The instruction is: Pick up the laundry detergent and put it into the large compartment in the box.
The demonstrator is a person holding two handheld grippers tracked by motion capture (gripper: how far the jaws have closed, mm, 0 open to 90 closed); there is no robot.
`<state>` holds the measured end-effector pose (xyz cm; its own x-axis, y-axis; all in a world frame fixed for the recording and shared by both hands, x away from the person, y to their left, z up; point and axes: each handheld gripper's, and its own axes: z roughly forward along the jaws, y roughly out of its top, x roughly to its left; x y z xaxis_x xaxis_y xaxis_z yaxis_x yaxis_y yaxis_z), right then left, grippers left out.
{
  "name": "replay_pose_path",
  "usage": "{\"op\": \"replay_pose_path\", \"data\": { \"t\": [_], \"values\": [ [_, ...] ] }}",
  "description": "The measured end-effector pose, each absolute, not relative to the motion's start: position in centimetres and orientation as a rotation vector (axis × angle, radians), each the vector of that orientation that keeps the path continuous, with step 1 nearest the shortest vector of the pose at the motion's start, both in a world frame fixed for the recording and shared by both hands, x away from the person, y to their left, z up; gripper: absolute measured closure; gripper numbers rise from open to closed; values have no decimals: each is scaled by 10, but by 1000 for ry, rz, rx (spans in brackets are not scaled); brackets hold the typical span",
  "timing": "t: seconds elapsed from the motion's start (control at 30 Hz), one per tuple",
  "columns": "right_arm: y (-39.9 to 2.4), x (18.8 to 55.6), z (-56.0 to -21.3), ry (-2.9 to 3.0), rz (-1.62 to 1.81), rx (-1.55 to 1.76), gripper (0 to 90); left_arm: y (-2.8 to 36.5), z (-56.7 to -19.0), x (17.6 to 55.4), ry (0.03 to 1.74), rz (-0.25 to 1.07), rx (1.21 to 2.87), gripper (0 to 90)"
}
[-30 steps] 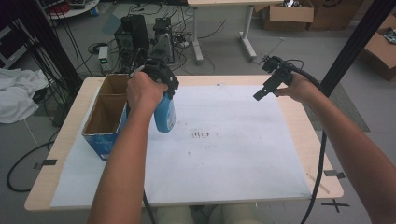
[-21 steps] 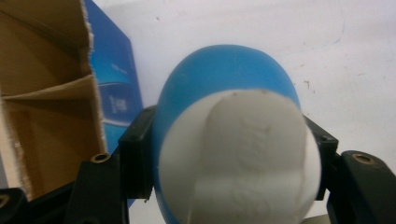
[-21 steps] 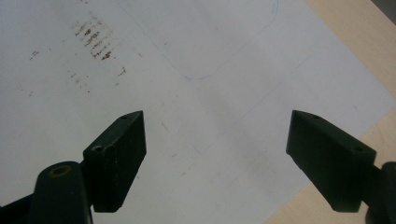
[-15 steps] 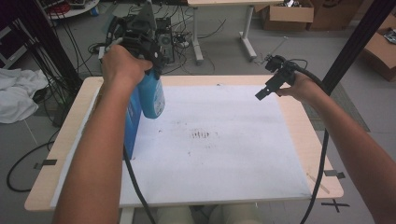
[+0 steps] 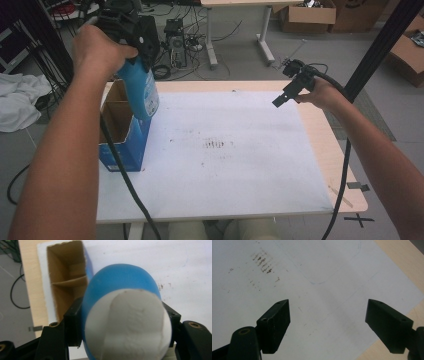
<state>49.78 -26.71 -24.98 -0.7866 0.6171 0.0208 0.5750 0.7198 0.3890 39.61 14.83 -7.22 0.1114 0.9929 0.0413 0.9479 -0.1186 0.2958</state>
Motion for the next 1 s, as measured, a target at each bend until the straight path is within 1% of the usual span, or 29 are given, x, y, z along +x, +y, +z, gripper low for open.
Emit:
{"op": "replay_pose_path", "data": {
  "t": [0.27,0.47,0.83,1.0],
  "values": [
    [-262,498,-251,2814,574,974,200,178,-65,389,1983,356,2151,380],
    [-261,498,-251,2818,576,961,200,198,-66,386,2018,381,2132,380],
    [-260,499,-253,2818,556,978,200,227,-88,387,2050,423,2116,380],
    [-259,500,-254,2817,551,985,200,235,-103,390,2060,414,2095,380]
  ]
}}
